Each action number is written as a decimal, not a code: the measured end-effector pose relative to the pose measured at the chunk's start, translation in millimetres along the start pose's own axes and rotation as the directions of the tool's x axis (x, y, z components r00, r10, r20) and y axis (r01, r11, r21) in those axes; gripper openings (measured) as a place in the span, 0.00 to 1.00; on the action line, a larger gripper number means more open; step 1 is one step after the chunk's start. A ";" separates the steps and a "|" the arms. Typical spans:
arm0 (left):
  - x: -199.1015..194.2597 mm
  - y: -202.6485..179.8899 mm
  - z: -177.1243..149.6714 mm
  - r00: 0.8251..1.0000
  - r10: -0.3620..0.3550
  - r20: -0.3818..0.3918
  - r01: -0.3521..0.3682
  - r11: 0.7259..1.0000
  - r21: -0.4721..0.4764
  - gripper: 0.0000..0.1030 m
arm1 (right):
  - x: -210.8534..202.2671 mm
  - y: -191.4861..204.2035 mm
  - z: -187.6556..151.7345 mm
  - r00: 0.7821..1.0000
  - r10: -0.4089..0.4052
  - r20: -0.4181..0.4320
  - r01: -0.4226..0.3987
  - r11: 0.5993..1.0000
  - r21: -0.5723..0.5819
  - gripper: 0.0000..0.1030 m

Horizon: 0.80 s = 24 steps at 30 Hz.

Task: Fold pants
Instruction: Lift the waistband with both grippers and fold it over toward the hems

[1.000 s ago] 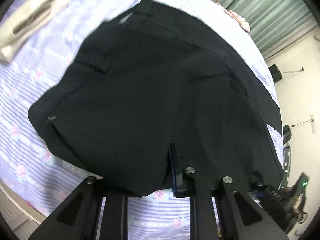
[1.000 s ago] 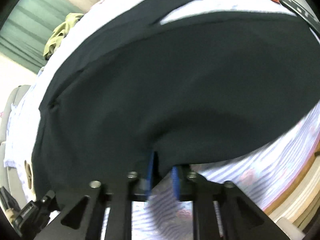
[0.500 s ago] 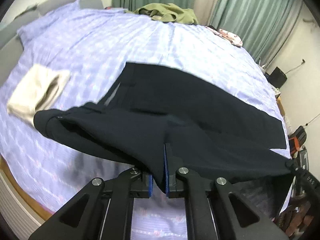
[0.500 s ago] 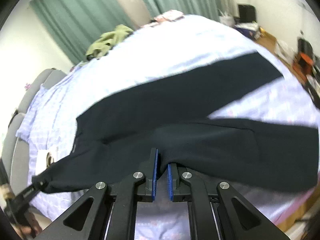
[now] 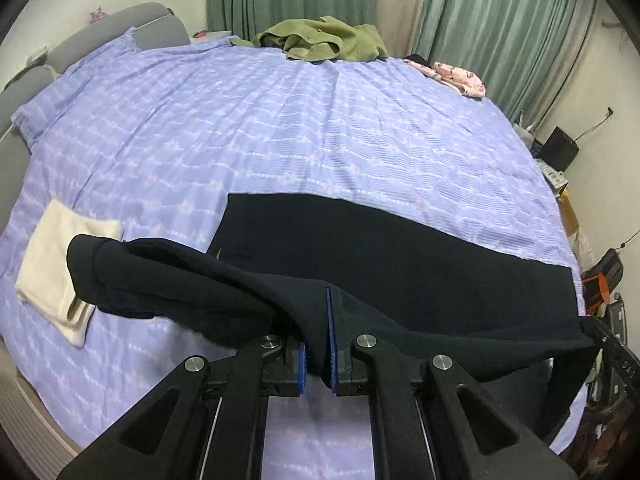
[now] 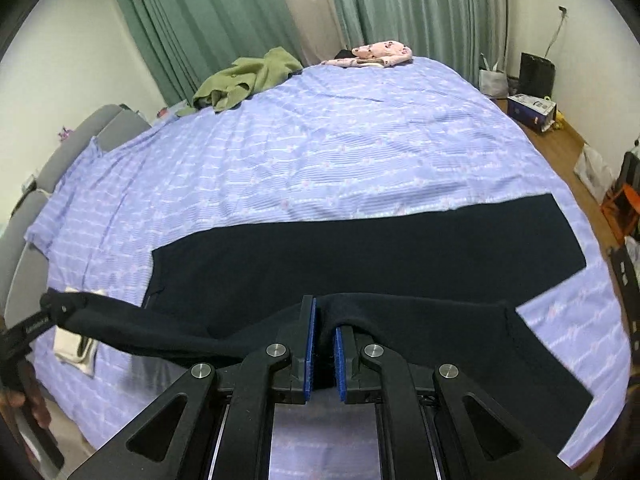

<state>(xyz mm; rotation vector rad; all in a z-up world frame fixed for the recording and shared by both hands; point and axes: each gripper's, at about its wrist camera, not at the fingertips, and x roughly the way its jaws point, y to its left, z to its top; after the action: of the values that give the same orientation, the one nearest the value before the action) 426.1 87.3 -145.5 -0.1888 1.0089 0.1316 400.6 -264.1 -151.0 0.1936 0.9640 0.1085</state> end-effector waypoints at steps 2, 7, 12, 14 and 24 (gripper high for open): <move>17.5 -4.5 13.0 1.000 0.011 -0.015 -0.011 1.000 0.003 0.09 | 12.4 -1.0 10.2 1.000 0.000 -0.017 0.000 1.000 0.003 0.08; 59.4 -18.0 40.1 0.998 0.036 -0.050 -0.035 0.999 0.034 0.09 | 60.2 -12.6 34.4 0.998 0.002 -0.067 -0.001 1.000 0.011 0.09; 115.1 -25.3 66.8 0.994 0.060 -0.093 -0.055 0.997 0.060 0.09 | 107.3 -15.3 55.7 0.996 -0.003 -0.088 0.002 1.000 -0.016 0.09; 136.3 -27.4 76.0 0.992 0.063 -0.112 -0.056 0.996 0.062 0.09 | 126.6 -16.8 64.2 0.995 -0.004 -0.100 0.002 1.000 -0.018 0.08; 234.9 -38.2 108.5 0.977 0.073 -0.202 -0.052 0.993 0.109 0.10 | 224.5 -32.5 96.5 0.986 -0.015 -0.168 0.019 1.000 0.024 0.08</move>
<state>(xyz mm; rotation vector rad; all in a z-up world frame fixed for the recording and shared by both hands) 647.1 78.9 -285.1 -0.0771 1.2259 0.1182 607.6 -267.1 -285.0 0.2020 1.1348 0.0977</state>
